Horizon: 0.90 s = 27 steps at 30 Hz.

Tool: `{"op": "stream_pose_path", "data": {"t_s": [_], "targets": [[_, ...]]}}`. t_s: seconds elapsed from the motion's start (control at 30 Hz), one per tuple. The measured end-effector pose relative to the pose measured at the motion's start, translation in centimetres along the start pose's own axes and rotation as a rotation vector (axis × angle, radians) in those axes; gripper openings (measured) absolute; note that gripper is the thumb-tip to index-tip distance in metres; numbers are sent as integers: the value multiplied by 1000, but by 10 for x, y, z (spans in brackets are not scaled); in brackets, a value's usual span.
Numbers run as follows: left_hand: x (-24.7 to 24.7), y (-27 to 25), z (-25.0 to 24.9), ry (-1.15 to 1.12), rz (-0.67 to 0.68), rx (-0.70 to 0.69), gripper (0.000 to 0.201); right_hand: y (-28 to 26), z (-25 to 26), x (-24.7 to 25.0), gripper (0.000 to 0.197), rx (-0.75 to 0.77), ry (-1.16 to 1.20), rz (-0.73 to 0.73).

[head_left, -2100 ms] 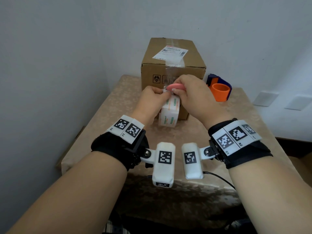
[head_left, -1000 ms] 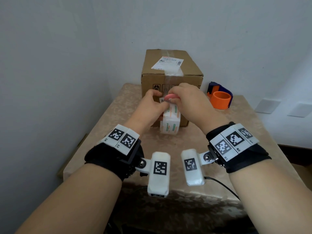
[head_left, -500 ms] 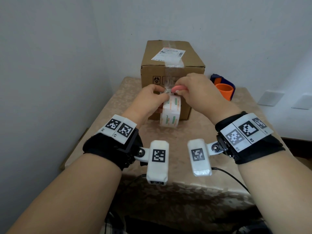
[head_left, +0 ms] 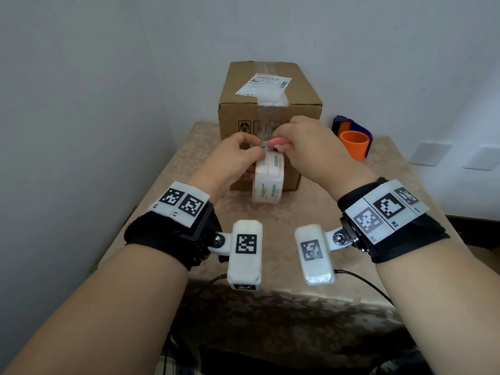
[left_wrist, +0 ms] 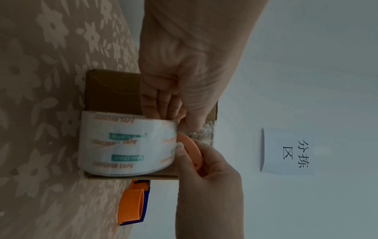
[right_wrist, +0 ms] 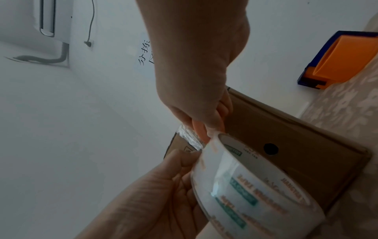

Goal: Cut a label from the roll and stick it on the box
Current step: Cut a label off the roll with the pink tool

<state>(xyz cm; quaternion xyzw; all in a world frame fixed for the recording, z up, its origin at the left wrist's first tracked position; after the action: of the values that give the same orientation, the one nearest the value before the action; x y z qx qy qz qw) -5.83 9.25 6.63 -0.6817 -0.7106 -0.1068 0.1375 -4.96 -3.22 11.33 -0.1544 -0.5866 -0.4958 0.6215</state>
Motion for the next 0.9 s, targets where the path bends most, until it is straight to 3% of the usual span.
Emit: {"op": "stream_pose_path", "data": {"t_s": [0.23,0.37,0.5,0.7,0.9], "targets": [[1,-2,3,100,39,-5,29,-14,-29,12,22,-115,32,34],[4,-5,1,99,58,-37,34,-23,-40,29,21,-154,253,-90],[0,-11,-3,136,92,-94,37,-32,-46,28,25,-200,290,-137],[3,-14,-15,250,-36,-105,32,-49,-70,14,33,-377,426,-189],[8,-22,-30,472,-104,-145,33,-56,-90,-1,28,-494,500,-194]]}}
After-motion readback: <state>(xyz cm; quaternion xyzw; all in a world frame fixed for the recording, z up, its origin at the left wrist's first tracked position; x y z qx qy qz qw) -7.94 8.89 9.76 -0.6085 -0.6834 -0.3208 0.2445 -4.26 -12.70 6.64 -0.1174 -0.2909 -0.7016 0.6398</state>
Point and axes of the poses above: each hand's wrist, its own y-axis towards the middle knuckle, its own x-axis out of the back of the hand, z = x × y, the point moved 6 cm from there along y, towards the middle knuckle, and after that the axes turned 9 degrees about y, right-handed, at the moved point
